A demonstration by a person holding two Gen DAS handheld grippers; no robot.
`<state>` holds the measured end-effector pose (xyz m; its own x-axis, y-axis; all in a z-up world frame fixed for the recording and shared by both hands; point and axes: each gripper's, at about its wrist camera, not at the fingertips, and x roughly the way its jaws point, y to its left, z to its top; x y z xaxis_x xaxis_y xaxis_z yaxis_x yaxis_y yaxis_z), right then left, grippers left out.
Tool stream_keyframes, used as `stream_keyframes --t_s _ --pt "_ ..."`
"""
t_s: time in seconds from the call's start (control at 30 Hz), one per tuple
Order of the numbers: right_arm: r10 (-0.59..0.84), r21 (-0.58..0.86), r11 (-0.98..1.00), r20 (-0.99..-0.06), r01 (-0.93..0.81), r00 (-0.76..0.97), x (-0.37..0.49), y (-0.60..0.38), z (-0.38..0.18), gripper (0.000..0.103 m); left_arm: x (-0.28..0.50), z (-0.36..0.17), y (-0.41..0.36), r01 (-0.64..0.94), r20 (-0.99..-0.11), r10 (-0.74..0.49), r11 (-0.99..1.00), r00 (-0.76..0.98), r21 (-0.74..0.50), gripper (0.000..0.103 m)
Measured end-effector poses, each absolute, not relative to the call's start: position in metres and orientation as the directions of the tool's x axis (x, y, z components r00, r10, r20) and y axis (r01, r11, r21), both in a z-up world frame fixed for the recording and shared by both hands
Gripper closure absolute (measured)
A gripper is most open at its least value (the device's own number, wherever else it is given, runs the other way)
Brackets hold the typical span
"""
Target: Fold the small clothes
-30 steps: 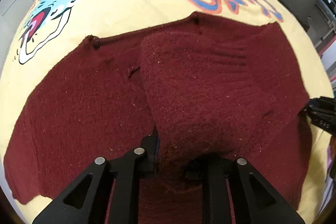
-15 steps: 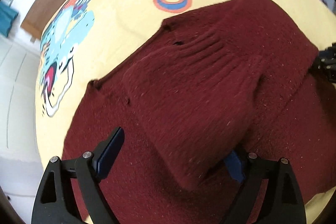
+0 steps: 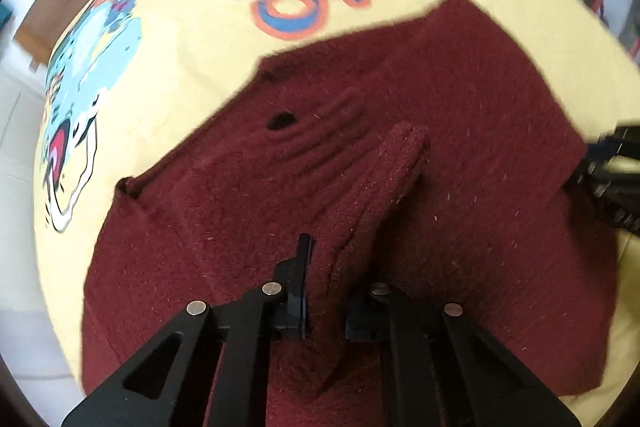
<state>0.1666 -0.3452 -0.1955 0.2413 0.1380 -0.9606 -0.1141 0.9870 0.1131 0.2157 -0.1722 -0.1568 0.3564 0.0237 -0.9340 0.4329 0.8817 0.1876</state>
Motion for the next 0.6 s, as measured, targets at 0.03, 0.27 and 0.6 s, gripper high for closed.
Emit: stream_keyframes --t_s 0.03,0.27,0.6 --pt "0.140 0.115 0.987 -0.960 -0.113 0.241 0.167 -0.346 -0.196 0.080 0.217 -0.151 -0.162 0.401 -0.932 0.003 0.902 0.362 0.158 0.093" --pt "0.146 0.126 0.988 -0.959 -0.094 0.244 0.165 -0.350 -0.196 0.080 0.212 -0.115 -0.064 0.119 -0.899 -0.070 0.993 0.432 -0.020 0.093" --pt "0.132 0.117 0.990 -0.960 -0.075 0.248 0.162 -0.350 -0.194 0.080 0.181 -0.139 0.003 -0.088 -0.928 -0.100 0.986 0.360 -0.140 0.092"
